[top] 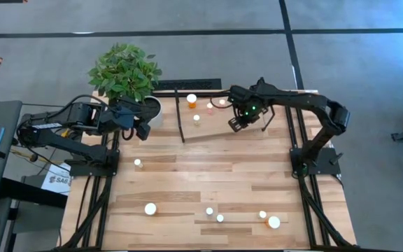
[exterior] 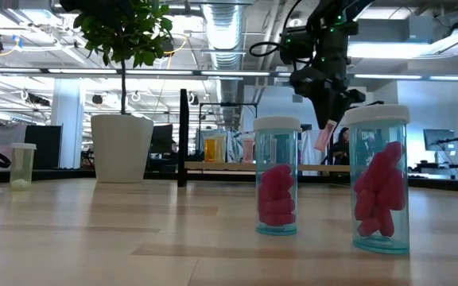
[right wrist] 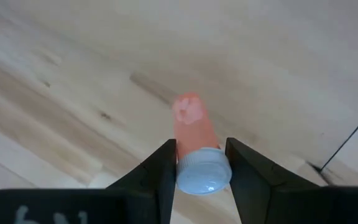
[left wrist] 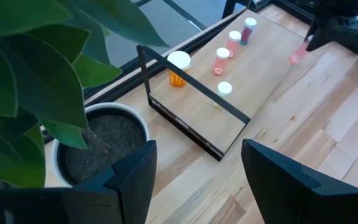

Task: Pick and place medicine bottles onto shelf by color
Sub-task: Put the pink pill bottle on the shelf

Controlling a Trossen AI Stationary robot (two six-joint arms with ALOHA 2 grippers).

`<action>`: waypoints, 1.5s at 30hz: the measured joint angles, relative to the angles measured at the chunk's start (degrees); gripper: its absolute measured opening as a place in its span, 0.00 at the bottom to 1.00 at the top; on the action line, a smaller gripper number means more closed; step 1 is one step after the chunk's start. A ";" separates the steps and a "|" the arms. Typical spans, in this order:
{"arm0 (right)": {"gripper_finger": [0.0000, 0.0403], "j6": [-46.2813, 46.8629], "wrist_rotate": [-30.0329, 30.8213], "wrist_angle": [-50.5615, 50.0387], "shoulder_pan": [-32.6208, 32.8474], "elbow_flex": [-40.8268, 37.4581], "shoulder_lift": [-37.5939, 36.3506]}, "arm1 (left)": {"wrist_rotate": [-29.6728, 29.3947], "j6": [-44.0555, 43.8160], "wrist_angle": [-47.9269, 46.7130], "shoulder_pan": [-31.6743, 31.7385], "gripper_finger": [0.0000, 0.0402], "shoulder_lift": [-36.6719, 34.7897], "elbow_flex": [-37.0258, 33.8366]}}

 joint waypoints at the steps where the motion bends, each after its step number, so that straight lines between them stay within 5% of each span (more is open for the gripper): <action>1: 0.37 -0.07 0.00 0.35 -0.49 0.05 0.28 | -0.08 0.01 0.25 0.00 0.55 0.00 0.00; 6: 0.38 -3.27 0.01 -2.18 -3.14 4.28 5.54 | -0.32 0.08 1.15 0.04 0.55 -0.02 0.00; 12: 0.38 -9.66 3.91 -18.50 -4.50 17.16 14.67 | -0.21 -1.49 1.08 0.04 0.55 0.00 0.00; 18: 0.38 -13.08 7.54 -20.13 -4.50 24.86 20.09 | -0.21 -1.53 0.52 0.04 0.55 -0.02 0.00; 45: 0.40 -17.41 10.77 -14.99 -5.22 25.70 25.24 | -2.99 -3.74 -2.84 0.07 0.55 -0.02 0.00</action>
